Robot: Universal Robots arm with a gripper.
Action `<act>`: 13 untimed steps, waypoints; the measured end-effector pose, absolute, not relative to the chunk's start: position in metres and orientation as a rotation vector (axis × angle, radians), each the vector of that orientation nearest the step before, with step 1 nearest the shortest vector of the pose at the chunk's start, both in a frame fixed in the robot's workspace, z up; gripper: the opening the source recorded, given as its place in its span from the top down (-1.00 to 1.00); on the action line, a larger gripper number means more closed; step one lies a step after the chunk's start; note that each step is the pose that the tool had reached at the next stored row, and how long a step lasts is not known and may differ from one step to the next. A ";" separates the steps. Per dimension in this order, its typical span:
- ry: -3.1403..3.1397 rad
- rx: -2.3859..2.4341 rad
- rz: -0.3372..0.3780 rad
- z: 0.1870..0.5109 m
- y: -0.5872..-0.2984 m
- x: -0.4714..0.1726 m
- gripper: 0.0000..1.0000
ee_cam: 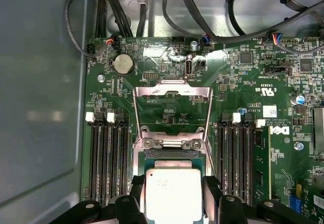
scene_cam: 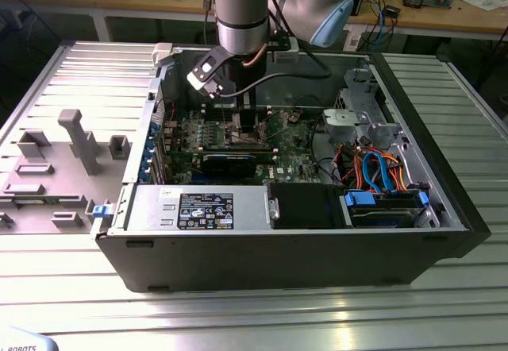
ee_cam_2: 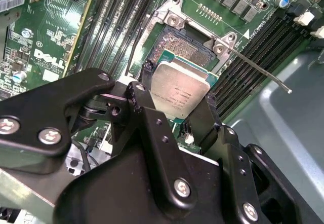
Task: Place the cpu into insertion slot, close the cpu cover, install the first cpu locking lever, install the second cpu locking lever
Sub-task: 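Place the cpu into insertion slot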
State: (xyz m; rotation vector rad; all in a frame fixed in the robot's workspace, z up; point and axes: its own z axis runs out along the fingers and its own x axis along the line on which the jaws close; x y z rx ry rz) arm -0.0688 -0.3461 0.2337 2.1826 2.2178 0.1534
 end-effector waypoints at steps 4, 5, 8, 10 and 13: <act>2.218 2.183 0.154 0.231 -0.346 -0.069 -0.08; 2.218 2.183 0.154 0.231 -0.346 -0.069 -0.08; 2.218 2.183 0.154 0.231 -0.346 -0.069 -0.08; 2.218 2.183 0.154 0.230 -0.346 -0.069 -0.08; 2.218 2.183 0.154 0.227 -0.346 -0.069 -0.08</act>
